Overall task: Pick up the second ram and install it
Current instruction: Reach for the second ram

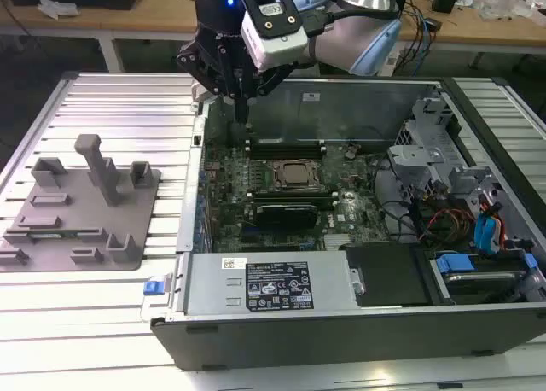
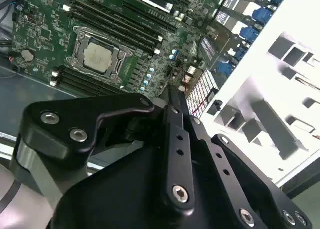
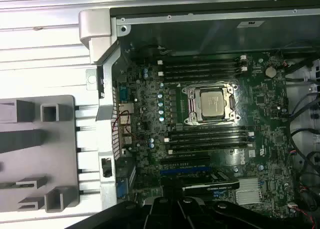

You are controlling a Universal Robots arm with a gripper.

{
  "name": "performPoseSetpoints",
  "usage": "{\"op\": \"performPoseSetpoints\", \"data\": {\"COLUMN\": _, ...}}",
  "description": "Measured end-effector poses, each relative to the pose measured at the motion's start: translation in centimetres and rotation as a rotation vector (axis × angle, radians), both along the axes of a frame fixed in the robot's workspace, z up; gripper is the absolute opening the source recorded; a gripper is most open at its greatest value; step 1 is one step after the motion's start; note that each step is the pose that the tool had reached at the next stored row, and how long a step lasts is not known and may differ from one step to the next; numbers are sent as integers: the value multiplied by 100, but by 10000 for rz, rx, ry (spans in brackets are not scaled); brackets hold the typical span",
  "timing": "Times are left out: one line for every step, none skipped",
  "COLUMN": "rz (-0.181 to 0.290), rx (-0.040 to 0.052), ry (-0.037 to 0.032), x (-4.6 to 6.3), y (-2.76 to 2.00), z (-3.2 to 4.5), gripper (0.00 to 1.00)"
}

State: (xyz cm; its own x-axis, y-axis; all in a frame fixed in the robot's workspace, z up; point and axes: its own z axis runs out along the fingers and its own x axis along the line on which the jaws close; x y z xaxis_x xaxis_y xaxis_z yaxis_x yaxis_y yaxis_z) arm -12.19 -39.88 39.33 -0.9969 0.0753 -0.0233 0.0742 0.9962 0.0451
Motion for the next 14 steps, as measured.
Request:
{"op": "performPoseSetpoints", "data": {"rz": 0, "rx": 0, "ry": 0, "x": 0, "y": 0, "z": 0, "gripper": 8}}
{"op": "performPoseSetpoints", "data": {"rz": 0, "rx": 0, "ry": 0, "x": 0, "y": 0, "z": 0, "gripper": 8}}
{"op": "performPoseSetpoints", "data": {"rz": 0, "rx": 0, "ry": 0, "x": 0, "y": 0, "z": 0, "gripper": 8}}
{"op": "performPoseSetpoints", "data": {"rz": 0, "rx": -1, "ry": 0, "x": 0, "y": 0, "z": 0, "gripper": 8}}
{"op": "performPoseSetpoints", "data": {"rz": 0, "rx": 0, "ry": 0, "x": 0, "y": 0, "z": 0, "gripper": 8}}
{"op": "performPoseSetpoints", "data": {"rz": 0, "rx": 0, "ry": 0, "x": 0, "y": 0, "z": 0, "gripper": 8}}
{"op": "performPoseSetpoints", "data": {"rz": 0, "rx": 0, "ry": 0, "x": 0, "y": 0, "z": 0, "gripper": 8}}
{"op": "performPoseSetpoints", "data": {"rz": 0, "rx": 0, "ry": 0, "x": 0, "y": 0, "z": 0, "gripper": 8}}
{"op": "performPoseSetpoints", "data": {"rz": 0, "rx": 0, "ry": 0, "x": 0, "y": 0, "z": 0, "gripper": 8}}
{"op": "performPoseSetpoints", "data": {"rz": 0, "rx": -1, "ry": 0, "x": -3, "y": 0, "z": 0, "gripper": 8}}
{"op": "performPoseSetpoints", "data": {"rz": -2, "rx": -2, "ry": 1, "x": -9, "y": 0, "z": 1, "gripper": 8}}
{"op": "performPoseSetpoints", "data": {"rz": -1, "rx": -1, "ry": 0, "x": -15, "y": 0, "z": 0, "gripper": 8}}
{"op": "performPoseSetpoints", "data": {"rz": 0, "rx": -1, "ry": 0, "x": -27, "y": 0, "z": 0, "gripper": 8}}
{"op": "performPoseSetpoints", "data": {"rz": 0, "rx": -1, "ry": 1, "x": -37, "y": 0, "z": 1, "gripper": 8}}
